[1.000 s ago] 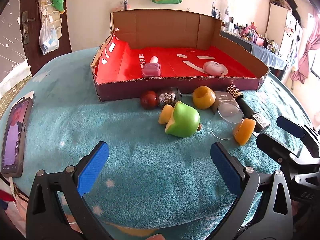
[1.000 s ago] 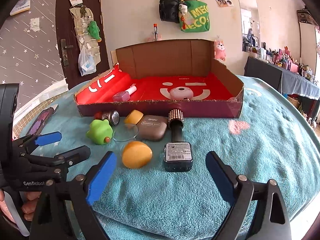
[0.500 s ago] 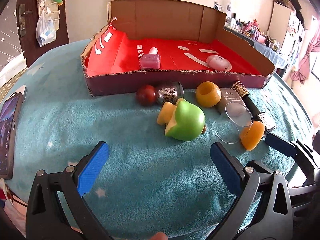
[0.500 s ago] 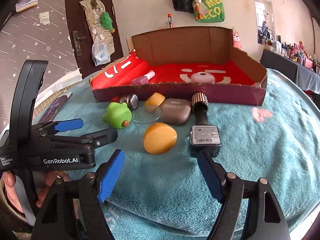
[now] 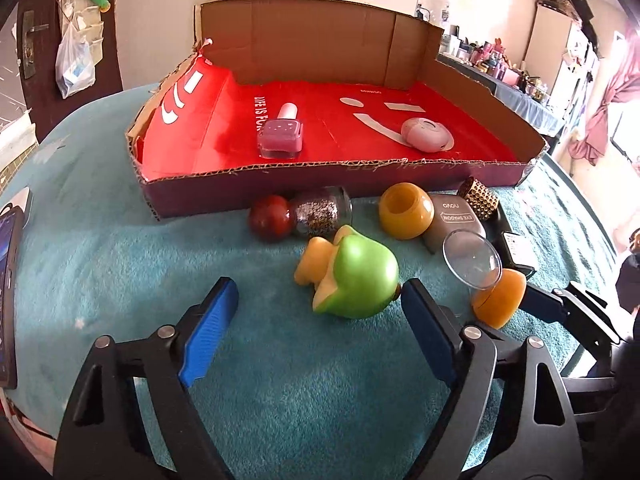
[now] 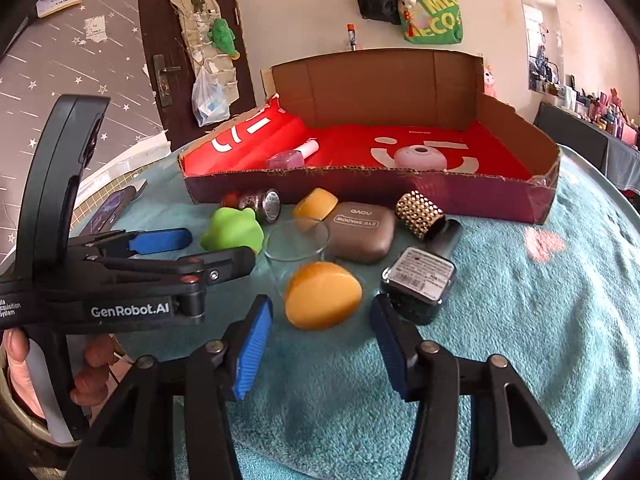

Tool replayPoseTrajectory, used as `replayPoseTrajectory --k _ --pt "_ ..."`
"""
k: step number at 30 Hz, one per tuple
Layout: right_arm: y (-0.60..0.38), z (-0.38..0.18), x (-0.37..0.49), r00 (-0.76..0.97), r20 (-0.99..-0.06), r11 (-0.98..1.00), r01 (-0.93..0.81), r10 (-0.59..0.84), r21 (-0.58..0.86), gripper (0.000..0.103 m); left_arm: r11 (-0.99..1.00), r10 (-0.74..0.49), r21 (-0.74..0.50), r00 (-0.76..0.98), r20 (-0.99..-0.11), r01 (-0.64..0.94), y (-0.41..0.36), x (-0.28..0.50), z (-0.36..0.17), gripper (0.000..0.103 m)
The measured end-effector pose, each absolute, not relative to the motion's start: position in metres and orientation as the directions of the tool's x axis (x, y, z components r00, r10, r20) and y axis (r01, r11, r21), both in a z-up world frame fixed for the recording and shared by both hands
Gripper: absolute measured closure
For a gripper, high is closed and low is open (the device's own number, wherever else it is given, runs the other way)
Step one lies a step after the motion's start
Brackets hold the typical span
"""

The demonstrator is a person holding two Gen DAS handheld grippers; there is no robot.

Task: Organize rigid objects
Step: 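Grasp the green-and-yellow toy with the left tool while the right tool grasps the orange egg sponge, then carry the green toy and orange sponge with both tools into the box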

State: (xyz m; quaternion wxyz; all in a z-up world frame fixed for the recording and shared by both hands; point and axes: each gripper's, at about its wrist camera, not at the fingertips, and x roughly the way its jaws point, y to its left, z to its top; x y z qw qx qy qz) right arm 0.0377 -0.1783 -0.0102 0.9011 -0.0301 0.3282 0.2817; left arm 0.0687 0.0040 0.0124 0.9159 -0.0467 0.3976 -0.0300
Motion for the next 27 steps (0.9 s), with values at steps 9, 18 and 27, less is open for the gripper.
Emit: replayPoseTrajectory --k 9,18,27 --pt "-0.172 -0.01 0.047 0.61 -0.606 0.825 -0.545 0.51 0.146 0.062 0.989 -0.141 -0.14 0.676 -0.723 0.056 -0.001 0.08 0.014 0.044" --pt "-0.171 -0.008 0.043 0.6 -0.606 0.816 -0.557 0.523 0.153 0.07 0.986 -0.158 -0.145 0.68 -0.716 0.076 0.0 0.073 0.016 0.05" --pt "-0.175 0.009 0.033 0.605 -0.568 0.8 -0.575 0.557 0.173 0.07 0.987 -0.152 -0.142 0.713 -0.685 0.073 0.004 0.061 0.031 0.05"
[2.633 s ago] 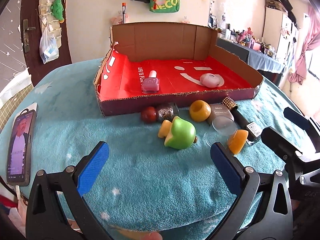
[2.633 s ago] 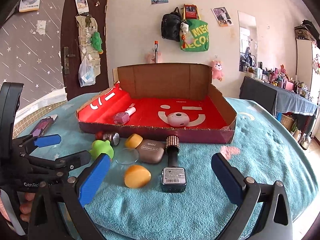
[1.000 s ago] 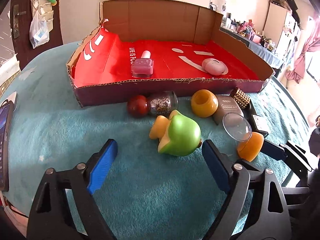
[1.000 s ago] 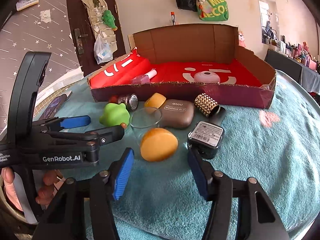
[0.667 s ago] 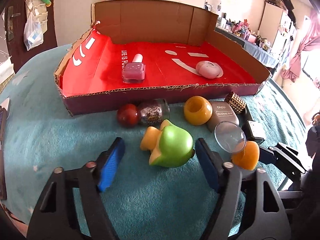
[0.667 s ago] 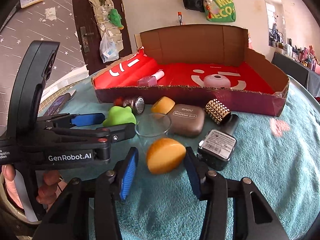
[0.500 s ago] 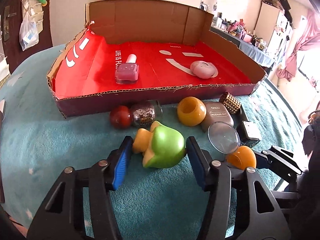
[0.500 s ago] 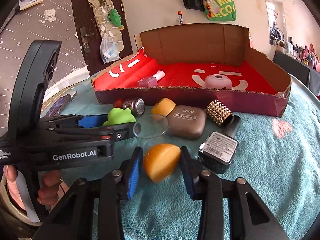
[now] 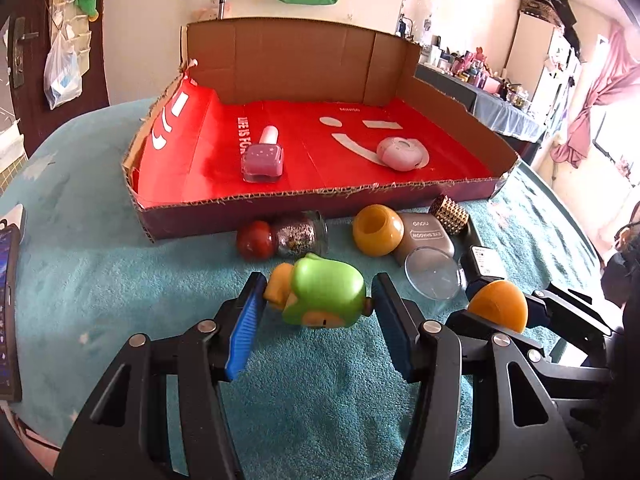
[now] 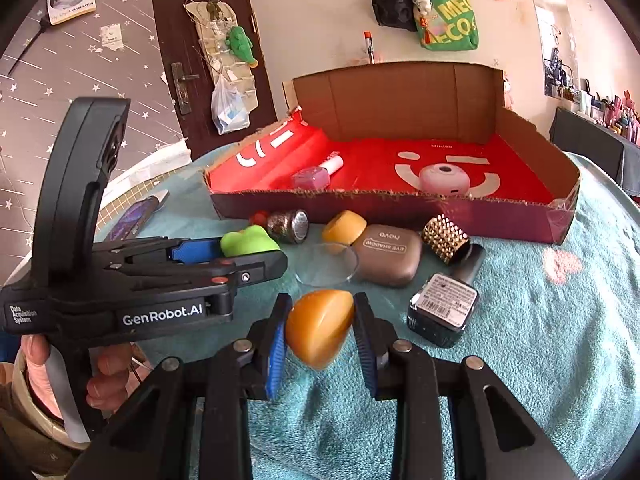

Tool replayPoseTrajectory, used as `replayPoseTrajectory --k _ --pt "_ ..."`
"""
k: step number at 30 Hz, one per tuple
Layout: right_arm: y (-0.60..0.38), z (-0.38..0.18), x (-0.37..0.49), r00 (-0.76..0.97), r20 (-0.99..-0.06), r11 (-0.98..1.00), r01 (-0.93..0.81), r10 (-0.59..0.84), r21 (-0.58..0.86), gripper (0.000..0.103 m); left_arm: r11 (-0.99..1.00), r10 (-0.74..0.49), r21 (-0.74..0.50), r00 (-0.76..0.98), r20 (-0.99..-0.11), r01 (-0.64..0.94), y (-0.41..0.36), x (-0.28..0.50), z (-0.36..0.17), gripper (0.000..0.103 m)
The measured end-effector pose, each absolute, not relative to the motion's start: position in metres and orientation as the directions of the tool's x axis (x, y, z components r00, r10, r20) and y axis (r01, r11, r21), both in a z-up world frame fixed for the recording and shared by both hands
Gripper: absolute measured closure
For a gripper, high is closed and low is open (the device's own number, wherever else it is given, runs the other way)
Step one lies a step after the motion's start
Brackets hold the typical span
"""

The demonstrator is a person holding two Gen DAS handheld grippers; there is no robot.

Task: Organize rigid objects
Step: 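Carry the green toy and orange sponge with both tools into the box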

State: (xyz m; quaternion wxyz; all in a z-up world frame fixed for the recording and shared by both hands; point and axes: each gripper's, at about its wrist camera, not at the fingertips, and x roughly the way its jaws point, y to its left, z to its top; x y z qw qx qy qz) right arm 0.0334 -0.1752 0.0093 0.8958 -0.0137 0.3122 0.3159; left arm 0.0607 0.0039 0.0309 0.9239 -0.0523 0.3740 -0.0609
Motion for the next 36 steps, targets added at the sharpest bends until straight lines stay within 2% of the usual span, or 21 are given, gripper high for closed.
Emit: replayPoseTrajectory --k 9,36 --pt "-0.177 0.03 0.039 0.6 -0.543 0.785 -0.584 0.587 0.204 0.07 0.987 -0.152 -0.133 0.74 -0.655 0.084 0.004 0.056 0.047 0.051" --pt "-0.175 0.066 0.059 0.626 -0.511 0.782 -0.601 0.59 0.167 0.07 0.99 -0.137 -0.111 0.789 -0.599 0.088 0.009 0.067 0.078 0.051"
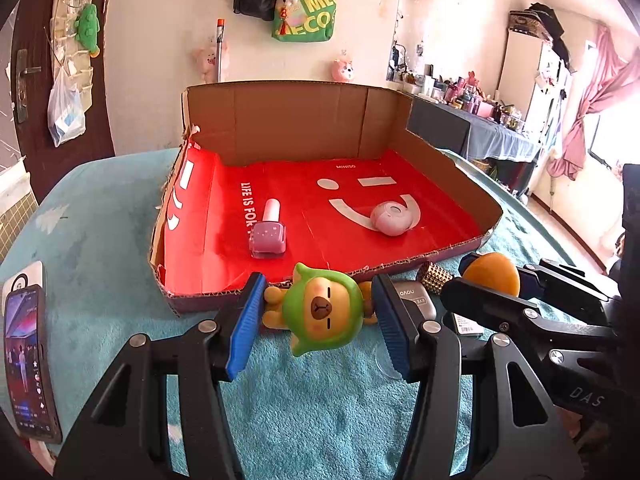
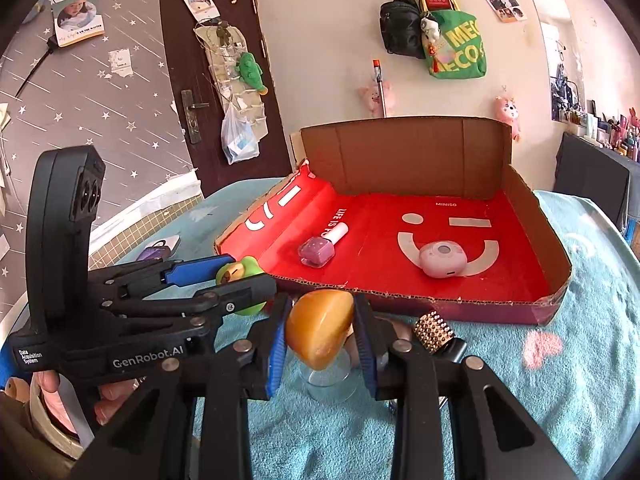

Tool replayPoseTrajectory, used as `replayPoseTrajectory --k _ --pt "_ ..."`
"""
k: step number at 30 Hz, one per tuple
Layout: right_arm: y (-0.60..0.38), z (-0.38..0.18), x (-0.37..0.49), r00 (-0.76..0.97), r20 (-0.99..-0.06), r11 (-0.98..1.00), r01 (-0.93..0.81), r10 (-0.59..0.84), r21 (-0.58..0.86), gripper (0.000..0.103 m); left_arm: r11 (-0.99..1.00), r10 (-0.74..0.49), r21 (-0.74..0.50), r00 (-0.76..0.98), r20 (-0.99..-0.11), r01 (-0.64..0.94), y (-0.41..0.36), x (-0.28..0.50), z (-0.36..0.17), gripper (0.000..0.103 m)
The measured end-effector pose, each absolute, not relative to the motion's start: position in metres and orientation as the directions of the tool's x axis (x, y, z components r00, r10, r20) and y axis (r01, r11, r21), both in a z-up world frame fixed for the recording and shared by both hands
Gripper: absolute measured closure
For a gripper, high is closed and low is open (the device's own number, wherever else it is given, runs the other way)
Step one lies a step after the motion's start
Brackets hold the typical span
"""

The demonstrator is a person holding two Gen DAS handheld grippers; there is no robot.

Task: Organize rigid objects
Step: 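Carry the green toy and orange sponge with both tools into the box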

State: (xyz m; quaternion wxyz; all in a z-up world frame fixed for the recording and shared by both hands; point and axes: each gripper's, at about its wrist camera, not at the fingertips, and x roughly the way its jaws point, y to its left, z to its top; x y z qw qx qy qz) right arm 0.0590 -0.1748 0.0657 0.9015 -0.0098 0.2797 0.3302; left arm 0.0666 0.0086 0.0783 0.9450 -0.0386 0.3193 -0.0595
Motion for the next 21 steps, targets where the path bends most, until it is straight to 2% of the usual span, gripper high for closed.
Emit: replayPoseTrajectory --k 9,21 --pt "-0.174 0.075 0.072 0.615 -0.523 0.78 -0.601 0.59 0.174 0.07 0.99 -0.132 -0.109 0.795 -0.592 0.084 0.013 0.074 0.085 0.051" --pt "-0.172 0.075 0.102 0.56 -0.585 0.78 -0.587 0.586 0.219 0.07 0.991 -0.125 -0.119 0.761 -0.637 0.063 0.023 0.101 0.082 0.051"
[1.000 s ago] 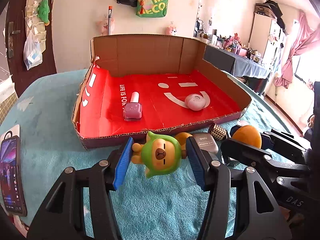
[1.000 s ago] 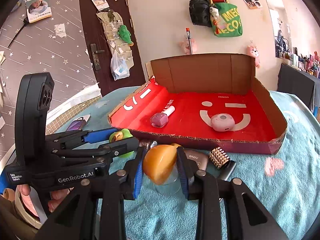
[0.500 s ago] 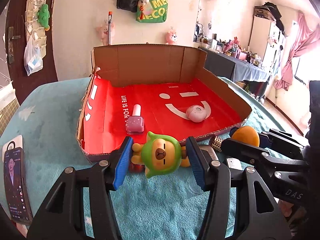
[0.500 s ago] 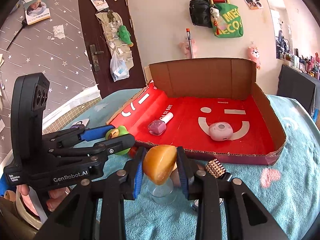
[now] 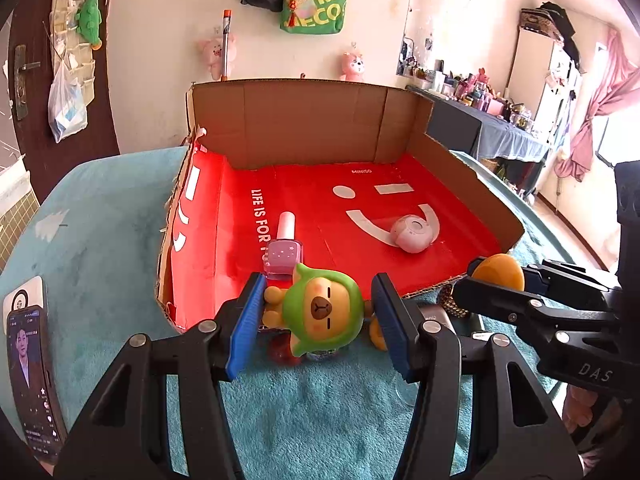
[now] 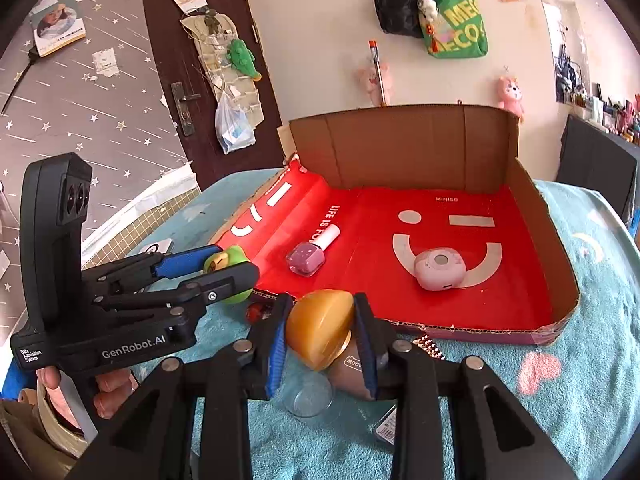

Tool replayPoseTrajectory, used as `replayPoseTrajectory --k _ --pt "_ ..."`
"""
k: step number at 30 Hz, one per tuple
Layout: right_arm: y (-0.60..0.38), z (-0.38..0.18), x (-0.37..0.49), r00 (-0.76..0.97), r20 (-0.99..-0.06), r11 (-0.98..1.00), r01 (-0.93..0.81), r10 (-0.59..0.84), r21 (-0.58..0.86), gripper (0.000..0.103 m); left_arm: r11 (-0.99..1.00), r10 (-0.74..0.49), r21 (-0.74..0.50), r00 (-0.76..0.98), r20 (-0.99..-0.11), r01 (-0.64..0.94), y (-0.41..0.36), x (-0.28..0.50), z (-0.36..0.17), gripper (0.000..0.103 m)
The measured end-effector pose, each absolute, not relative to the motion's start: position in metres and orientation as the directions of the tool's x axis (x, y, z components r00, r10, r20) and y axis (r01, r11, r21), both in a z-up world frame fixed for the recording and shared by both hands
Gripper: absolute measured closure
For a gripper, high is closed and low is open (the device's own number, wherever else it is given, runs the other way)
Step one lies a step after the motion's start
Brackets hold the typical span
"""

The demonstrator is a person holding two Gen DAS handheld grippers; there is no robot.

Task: Organize rigid objects
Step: 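Carry the green toy and orange sponge with both tools into the box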

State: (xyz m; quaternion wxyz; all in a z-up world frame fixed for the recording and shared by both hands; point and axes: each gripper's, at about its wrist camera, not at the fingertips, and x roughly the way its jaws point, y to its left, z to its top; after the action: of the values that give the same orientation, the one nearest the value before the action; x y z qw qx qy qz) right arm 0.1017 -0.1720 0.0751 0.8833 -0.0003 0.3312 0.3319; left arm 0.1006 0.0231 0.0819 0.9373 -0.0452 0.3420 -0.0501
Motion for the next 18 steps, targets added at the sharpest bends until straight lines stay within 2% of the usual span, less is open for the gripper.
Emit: replayPoseTrajectory --k 9,18 --pt "-0.172 0.066 0.13 0.526 -0.63 0.792 -0.554 0.571 0.255 0.07 0.989 -0.13 -0.138 0.716 -0.686 0.047 0.032 0.122 0.068 0.051" --pt "-0.171 0.054 0.155 0.498 -0.671 0.808 -0.522 0.549 0.273 0.07 0.985 -0.15 -0.165 0.698 -0.7 0.045 0.038 0.138 0.065 0.051"
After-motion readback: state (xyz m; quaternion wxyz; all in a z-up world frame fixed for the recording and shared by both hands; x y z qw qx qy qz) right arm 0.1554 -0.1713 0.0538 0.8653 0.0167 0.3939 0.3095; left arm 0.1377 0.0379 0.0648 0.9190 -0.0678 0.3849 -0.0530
